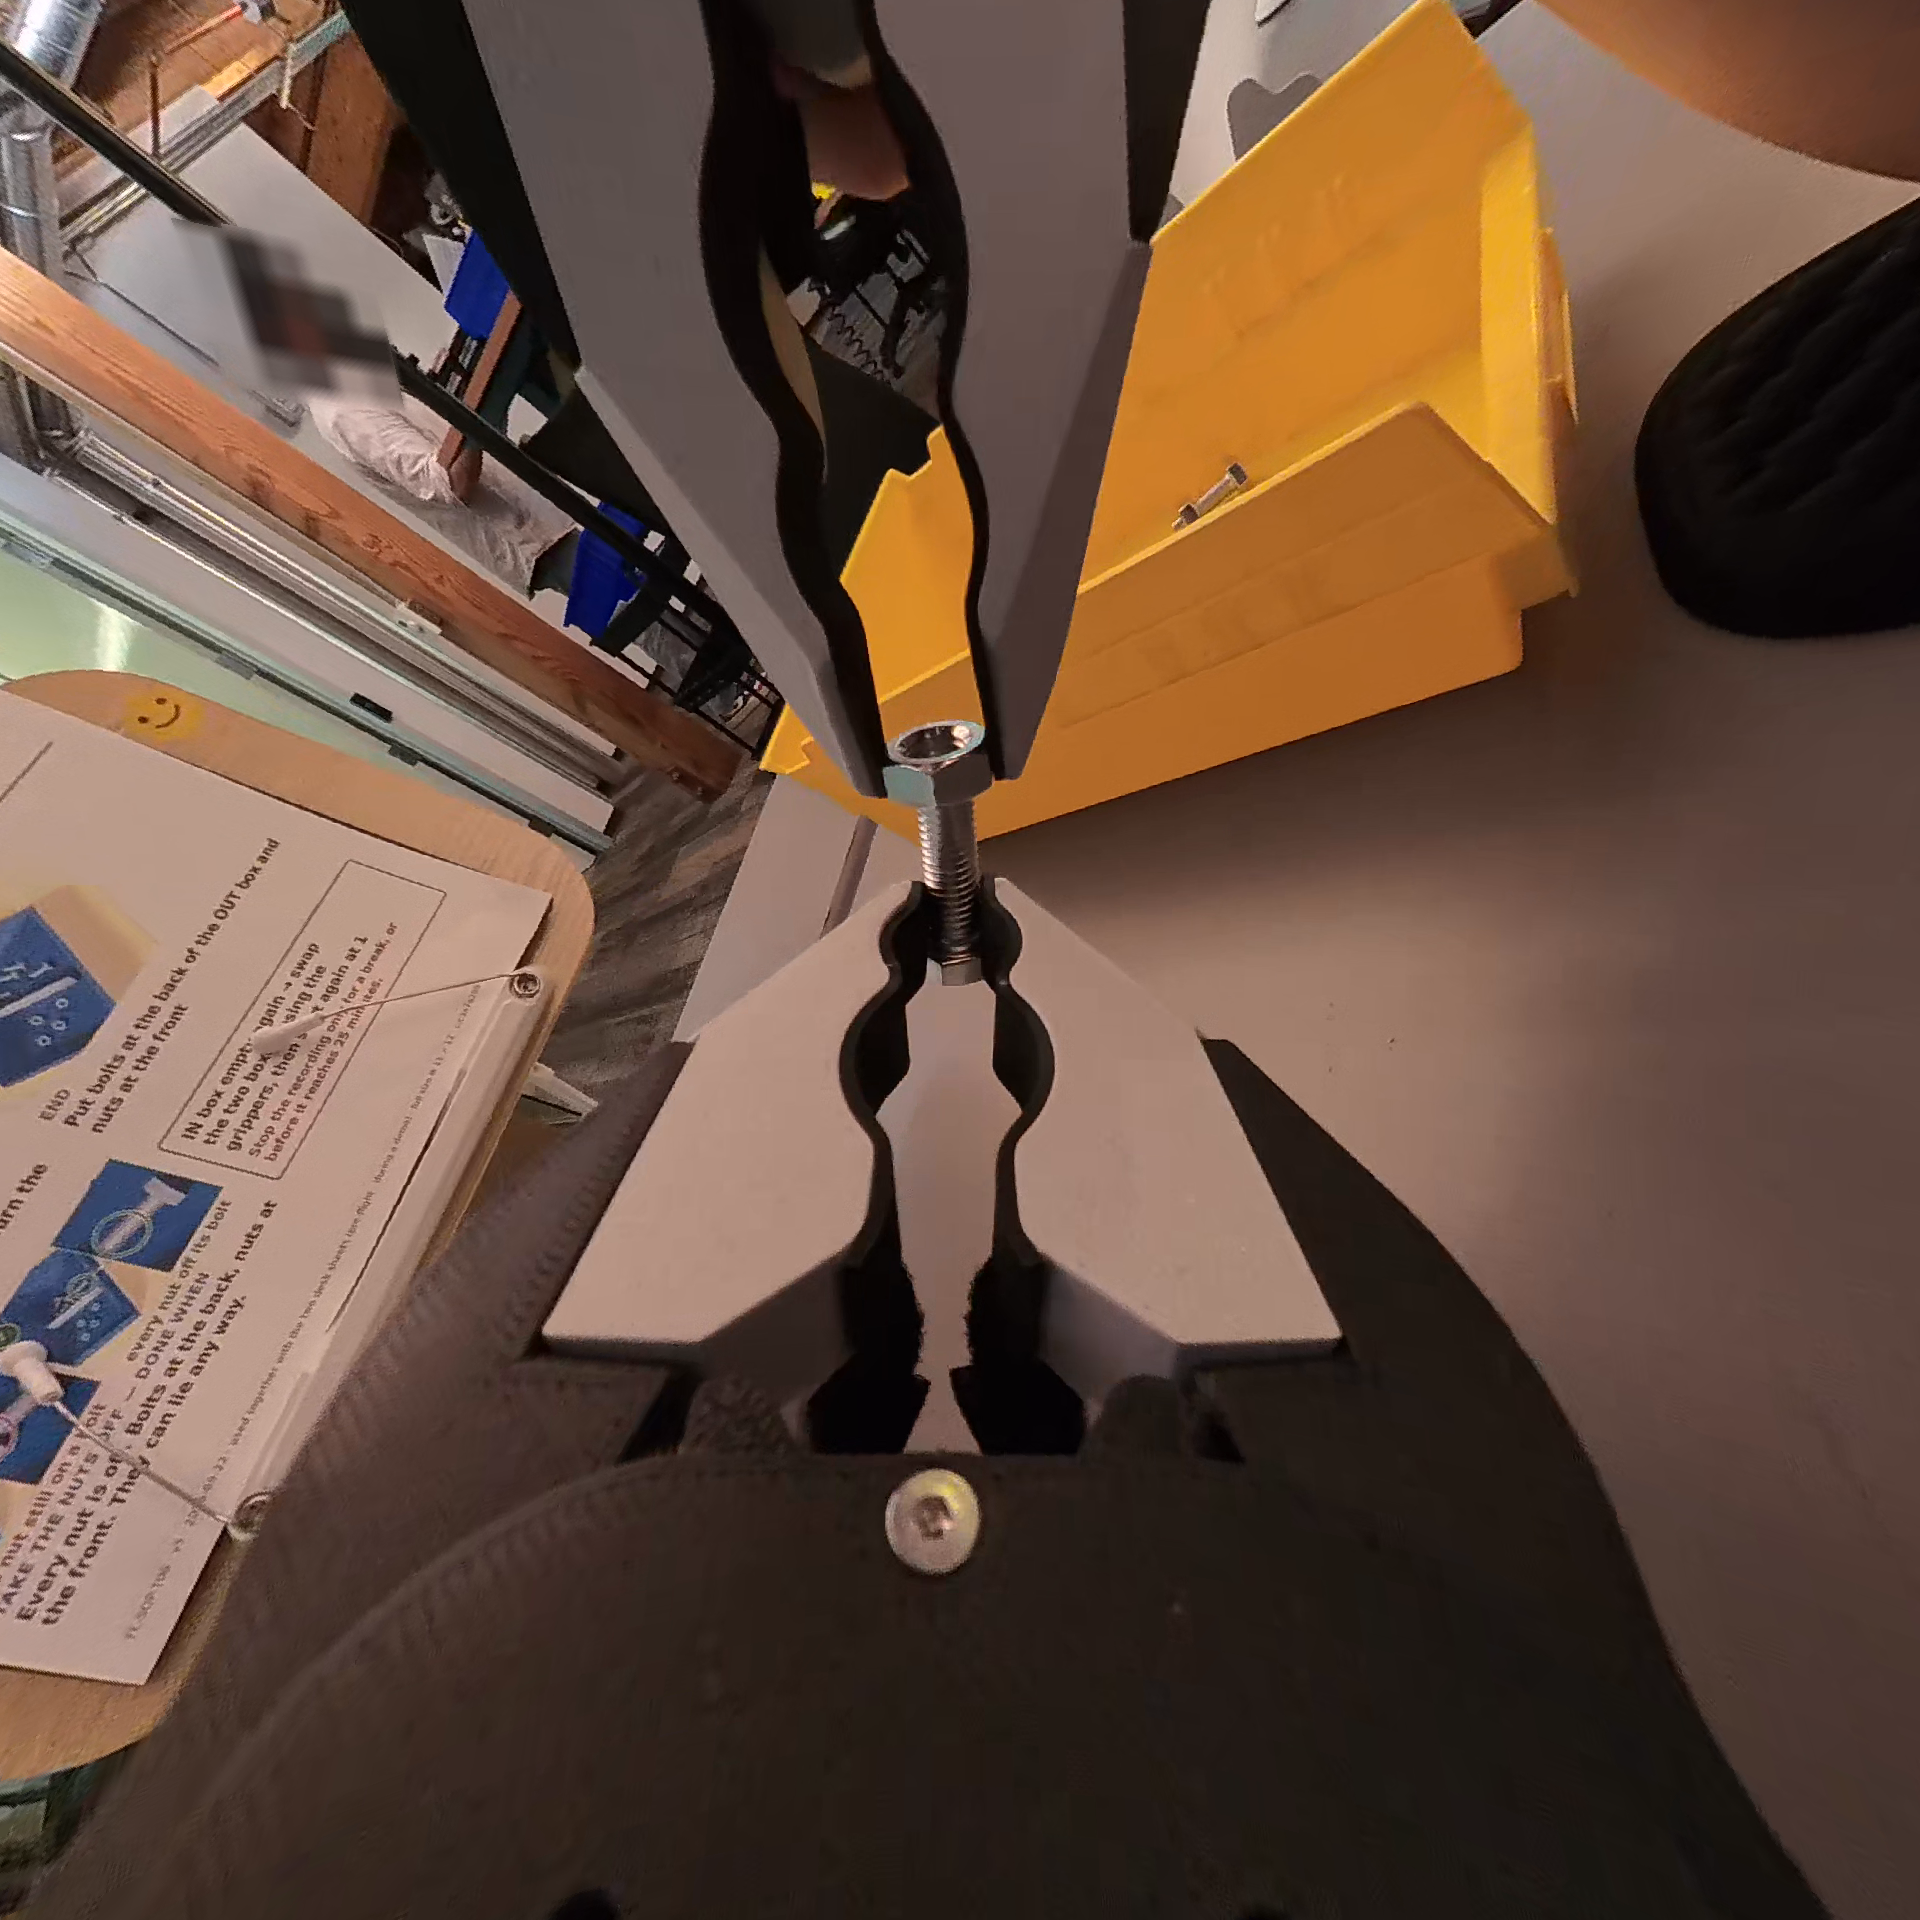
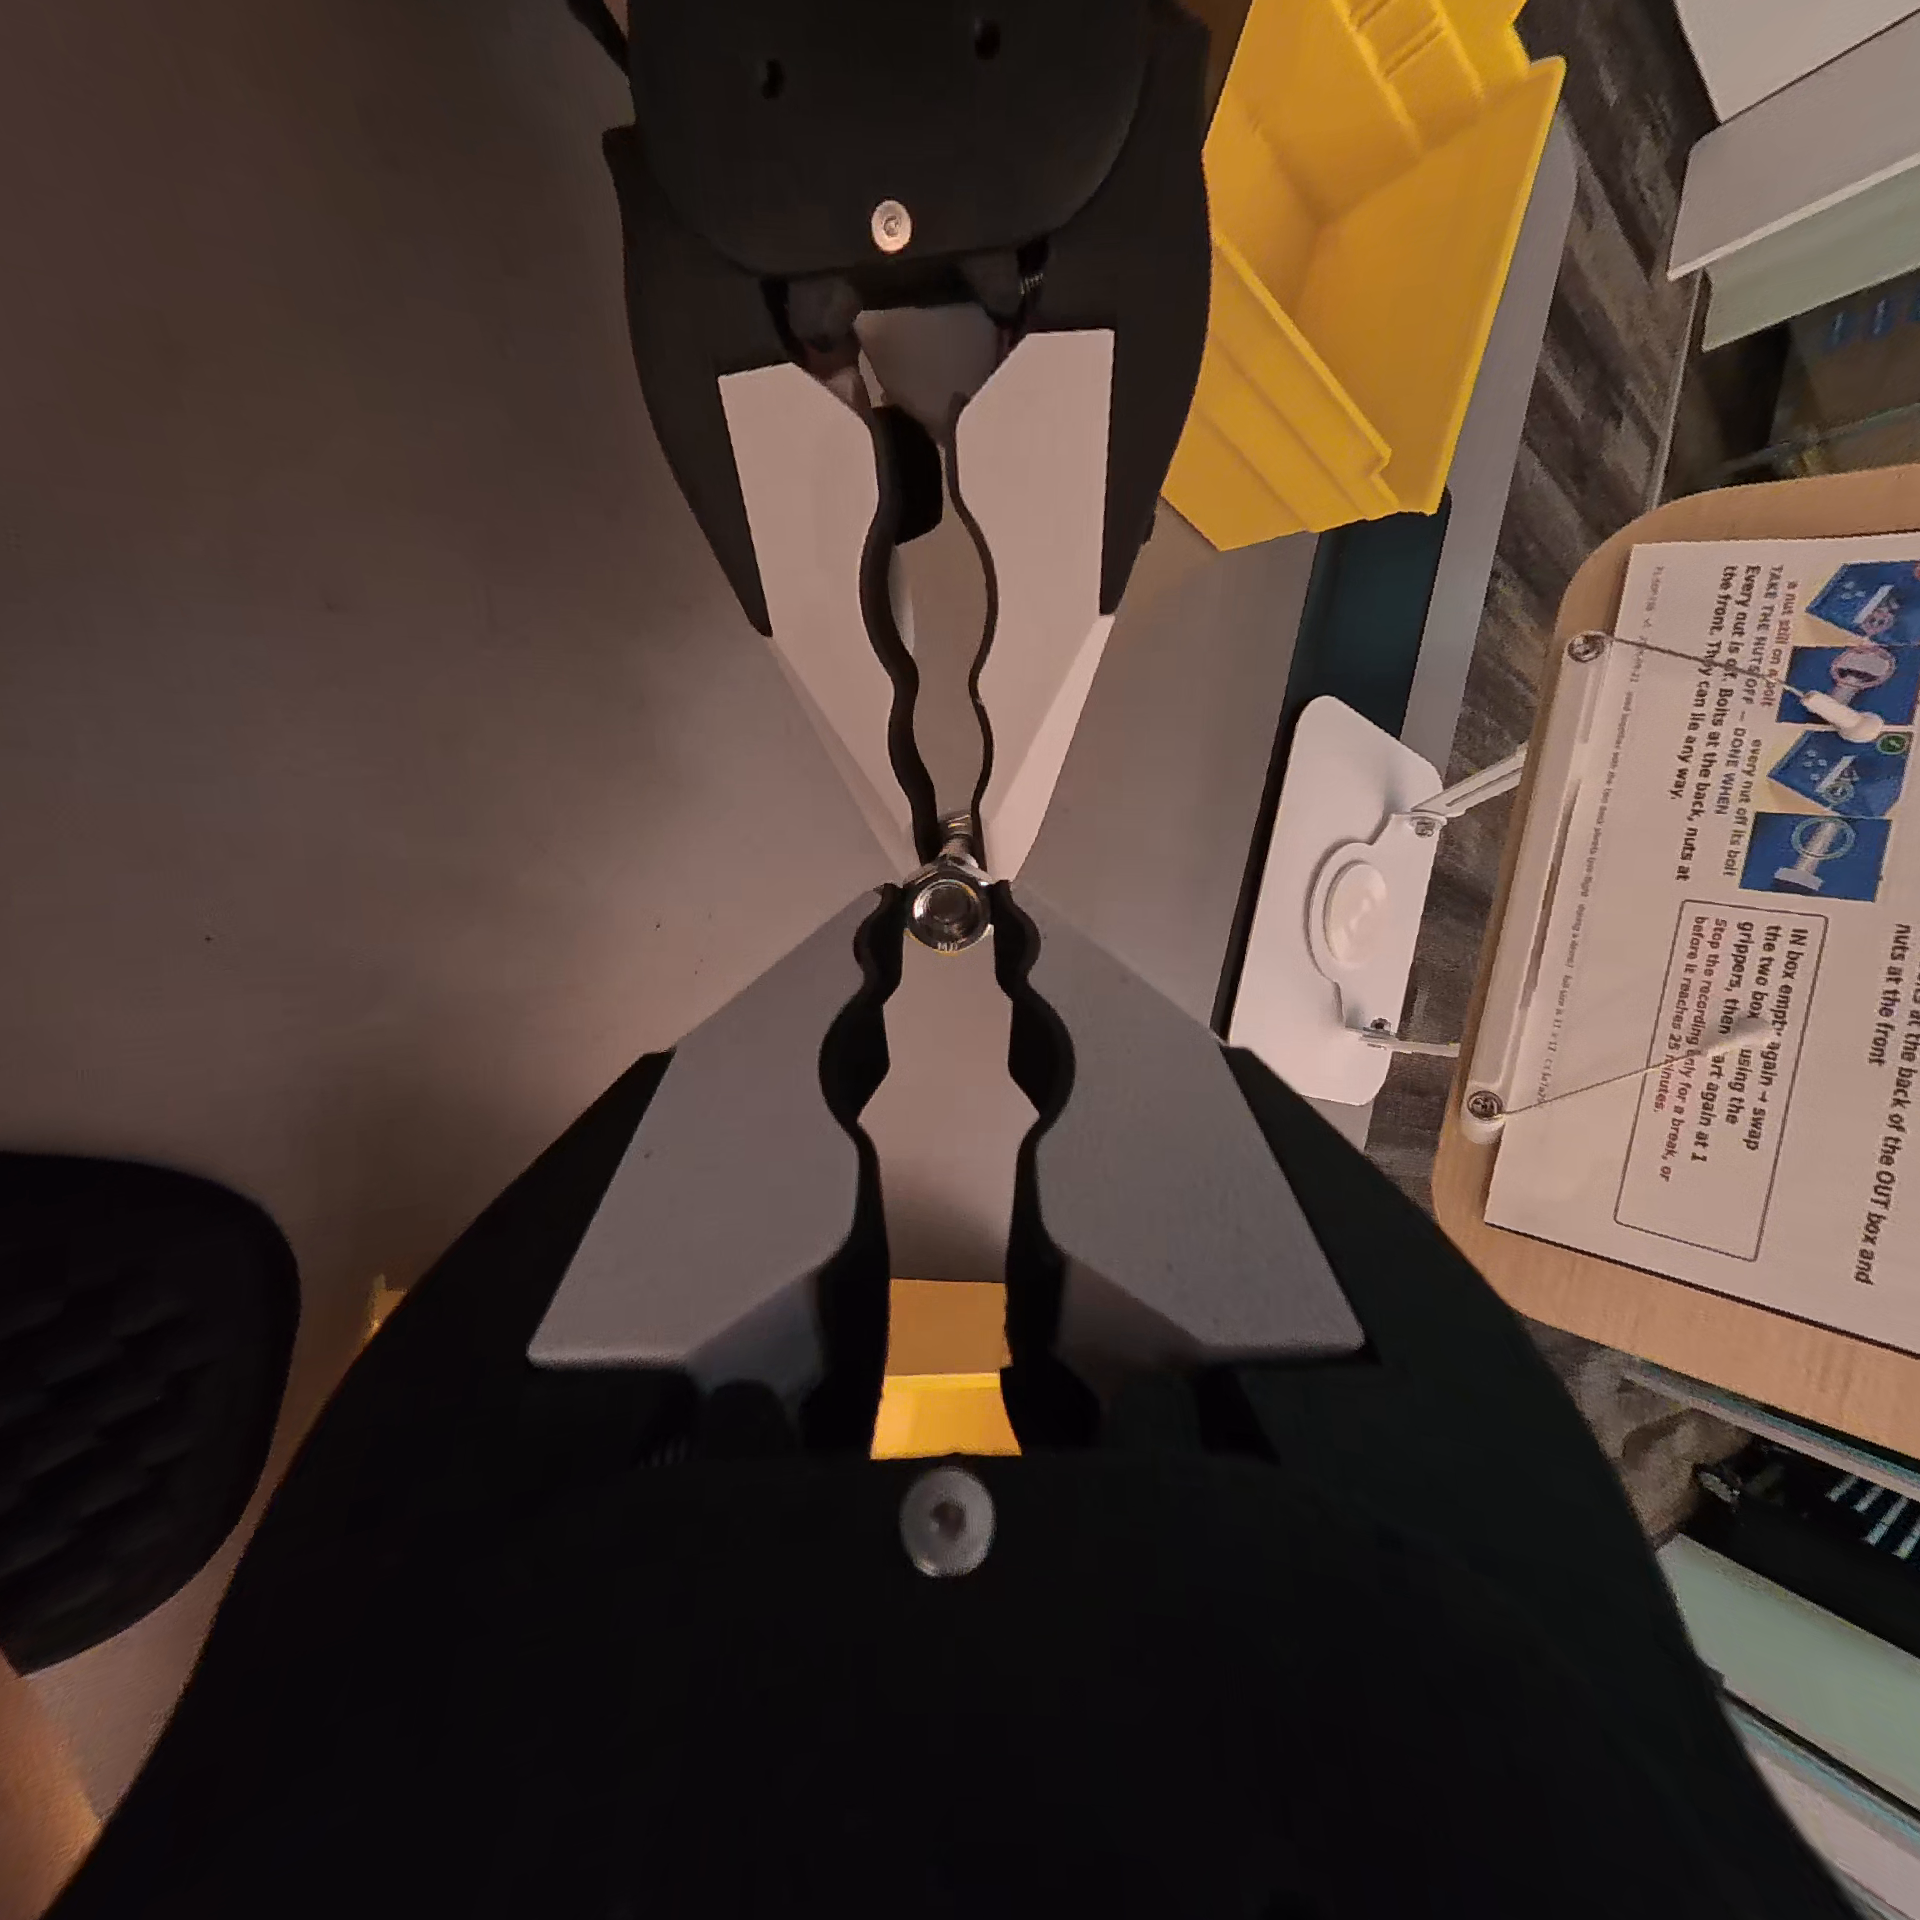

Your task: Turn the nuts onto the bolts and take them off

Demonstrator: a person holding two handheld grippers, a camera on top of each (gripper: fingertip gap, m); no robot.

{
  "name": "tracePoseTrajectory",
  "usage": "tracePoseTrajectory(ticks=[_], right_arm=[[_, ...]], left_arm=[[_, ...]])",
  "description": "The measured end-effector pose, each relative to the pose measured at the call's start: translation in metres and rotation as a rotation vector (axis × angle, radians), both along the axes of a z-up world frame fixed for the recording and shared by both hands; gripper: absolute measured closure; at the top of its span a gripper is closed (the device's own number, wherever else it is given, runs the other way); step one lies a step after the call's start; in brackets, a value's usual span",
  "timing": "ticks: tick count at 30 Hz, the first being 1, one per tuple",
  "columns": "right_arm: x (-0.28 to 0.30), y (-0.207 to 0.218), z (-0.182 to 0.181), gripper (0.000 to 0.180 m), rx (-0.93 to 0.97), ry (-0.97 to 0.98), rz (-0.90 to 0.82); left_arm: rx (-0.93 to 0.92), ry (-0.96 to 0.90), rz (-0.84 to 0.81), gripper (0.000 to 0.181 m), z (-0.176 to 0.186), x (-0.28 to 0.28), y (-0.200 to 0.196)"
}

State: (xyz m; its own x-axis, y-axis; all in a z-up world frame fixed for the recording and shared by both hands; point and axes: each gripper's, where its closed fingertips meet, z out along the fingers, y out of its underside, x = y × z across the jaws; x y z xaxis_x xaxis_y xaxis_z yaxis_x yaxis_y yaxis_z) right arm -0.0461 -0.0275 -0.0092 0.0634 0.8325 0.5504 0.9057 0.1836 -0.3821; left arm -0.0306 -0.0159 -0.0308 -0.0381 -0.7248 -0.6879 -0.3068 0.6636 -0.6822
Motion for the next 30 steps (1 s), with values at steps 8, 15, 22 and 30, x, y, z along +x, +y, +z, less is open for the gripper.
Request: tracePoseTrajectory(ticks=[8,15,22,30], right_arm=[[-0.005,0.008,0.014,0.164,-0.025,0.117,-0.105],[-0.006,0.011,0.017,0.164,-0.049,0.156,-0.137],[-0.010,0.017,0.033,0.164,-0.068,0.286,-0.194],[-0.018,0.031,0.050,0.164,-0.113,0.470,-0.266]], left_arm=[[-0.115,-0.051,0.020,0.173,0.013,-0.003,0.005],[-0.104,-0.055,0.046,0.173,0.015,-0.004,0.007],[-0.212,-0.117,0.066,0.173,0.029,-0.007,0.011],[-0.111,-0.185,0.188,0.174,0.046,-0.016,0.027]])
